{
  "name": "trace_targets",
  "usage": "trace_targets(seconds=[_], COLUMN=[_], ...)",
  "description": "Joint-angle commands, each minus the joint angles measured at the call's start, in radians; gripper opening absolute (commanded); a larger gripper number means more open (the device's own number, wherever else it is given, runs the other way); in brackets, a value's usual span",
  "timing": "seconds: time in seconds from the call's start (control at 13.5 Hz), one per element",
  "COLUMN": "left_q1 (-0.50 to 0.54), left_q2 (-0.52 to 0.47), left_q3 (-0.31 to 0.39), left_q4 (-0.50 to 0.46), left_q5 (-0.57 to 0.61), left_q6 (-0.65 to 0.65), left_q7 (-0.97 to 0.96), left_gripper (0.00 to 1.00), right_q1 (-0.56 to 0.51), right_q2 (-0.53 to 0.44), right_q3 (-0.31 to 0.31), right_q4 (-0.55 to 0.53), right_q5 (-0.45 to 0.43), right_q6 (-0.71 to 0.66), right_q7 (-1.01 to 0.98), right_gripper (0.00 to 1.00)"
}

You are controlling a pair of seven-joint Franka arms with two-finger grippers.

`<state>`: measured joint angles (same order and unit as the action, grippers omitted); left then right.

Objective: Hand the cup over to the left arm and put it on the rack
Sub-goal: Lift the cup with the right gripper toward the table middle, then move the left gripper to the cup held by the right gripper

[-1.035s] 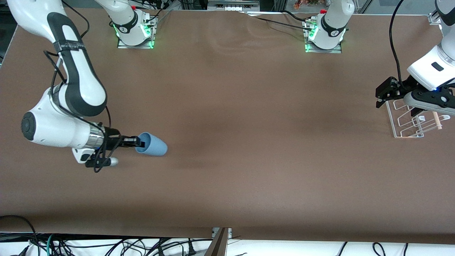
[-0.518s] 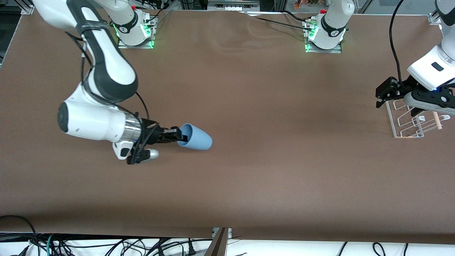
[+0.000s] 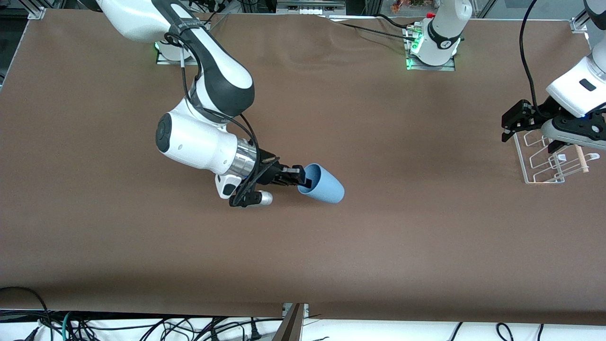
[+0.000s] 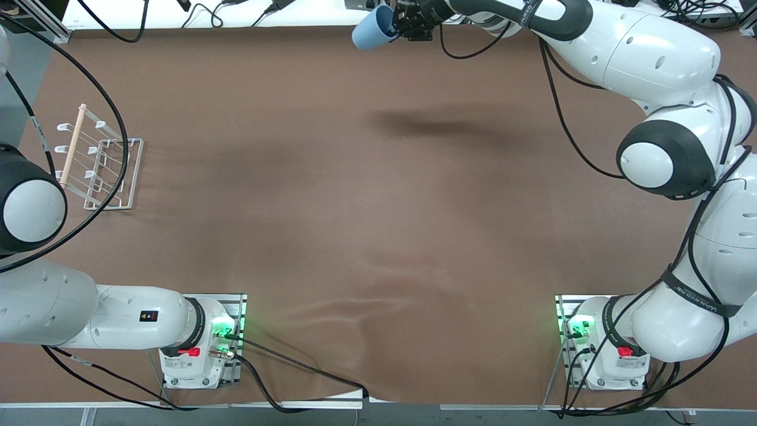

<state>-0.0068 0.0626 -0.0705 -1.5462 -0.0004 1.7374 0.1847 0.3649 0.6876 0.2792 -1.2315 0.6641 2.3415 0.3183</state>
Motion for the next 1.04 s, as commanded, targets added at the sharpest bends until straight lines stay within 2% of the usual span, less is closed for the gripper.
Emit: trace_targets(seconds=[0.0,0.07,0.22,0.44,0.67,0.81,0.96], left_q1=[0.010,0.004,-0.001,-0.019,-0.126,-0.137,-0.139], left_q2=[0.000,0.008,0.025,0.028,0.042,0.080,0.101], left_q3=[0.000,-0.005,-0.017,-0.020,-0.023,-0.025,-0.025], left_q4=[-0.008,-0.002,0.021,0.025,0.021,0.011,0.017], left_q5=[-0.030,-0.030,-0.056,-0.055,-0.038,-0.056,-0.056], left_q6=[0.002,0.001,-0.002,0.008,0.060,0.114,0.143], left_q7=[0.022,0.022,0.018,0.022,0.021,0.025,0.158], left_gripper=[1.00,1.00,1.00,1.00,1.00,1.00,1.00], right_q1=[0.002,0.002,0.009,0.009,0.009,0.011,0.011], right_q2=[0.032,0.032,0.032,0.032,0.030,0.029,0.027], right_q3=[0.000,0.000,0.000,0.029,0.058,0.063,0.064], right_q4=[0.076,0.078,0.079,0.079,0.079,0.079,0.079], right_q5=[0.125,0.178,0.219,0.223,0.226,0.226,0.227], right_q6=[-0.008,-0.008,-0.007,-0.007,-0.008,-0.008,-0.013], right_q7=[0.025,0.025,0.025,0.025,0.041,0.064,0.070], right_gripper=[0.00,0.00,0.00,0.00,0.00,0.00,0.00])
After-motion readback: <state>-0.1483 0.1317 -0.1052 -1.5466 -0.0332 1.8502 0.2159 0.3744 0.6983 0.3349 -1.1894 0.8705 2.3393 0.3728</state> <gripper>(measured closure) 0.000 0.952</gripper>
